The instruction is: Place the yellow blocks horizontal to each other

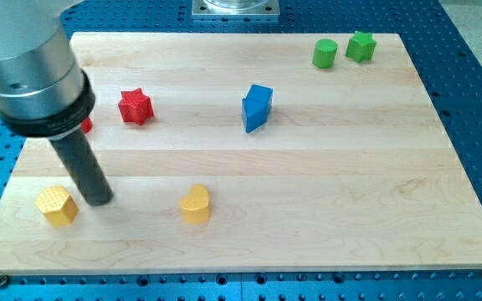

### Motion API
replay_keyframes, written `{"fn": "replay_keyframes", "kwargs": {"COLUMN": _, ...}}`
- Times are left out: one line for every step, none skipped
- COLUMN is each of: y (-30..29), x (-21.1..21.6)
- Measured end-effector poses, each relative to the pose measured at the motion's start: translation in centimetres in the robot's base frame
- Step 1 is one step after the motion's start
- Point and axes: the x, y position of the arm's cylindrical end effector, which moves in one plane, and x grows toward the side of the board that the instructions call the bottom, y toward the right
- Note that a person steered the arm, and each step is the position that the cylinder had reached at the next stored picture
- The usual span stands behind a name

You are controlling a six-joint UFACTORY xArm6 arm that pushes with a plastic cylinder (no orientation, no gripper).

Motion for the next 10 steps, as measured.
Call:
{"fn": "replay_keyframes", "kwargs": {"y": 6.9, "x": -6.0}}
{"fn": "replay_keyframes", "kwargs": {"y": 18.9, "x": -3.1}}
{"fn": "replay_keyframes", "kwargs": {"y": 22.7, "x": 0.2}}
{"fn": "replay_keyframes", "kwargs": {"y": 17.5, "x": 3.3}}
{"fn": "replay_keyframes", "kwargs": {"y": 11.9, "x": 1.1}}
{"fn": "replay_keyframes", "kwargs": {"y": 4.4, "x": -0.8}}
{"fn": "replay_keyframes", "kwargs": {"y": 12.7, "x": -0.8}}
{"fn": "replay_keyframes", "kwargs": {"y": 13.7, "x": 1.9}}
{"fn": "replay_keyframes", "kwargs": {"y": 11.2, "x": 4.1}}
{"fn": "replay_keyframes", "kwargs": {"y": 6.3, "x": 3.9}}
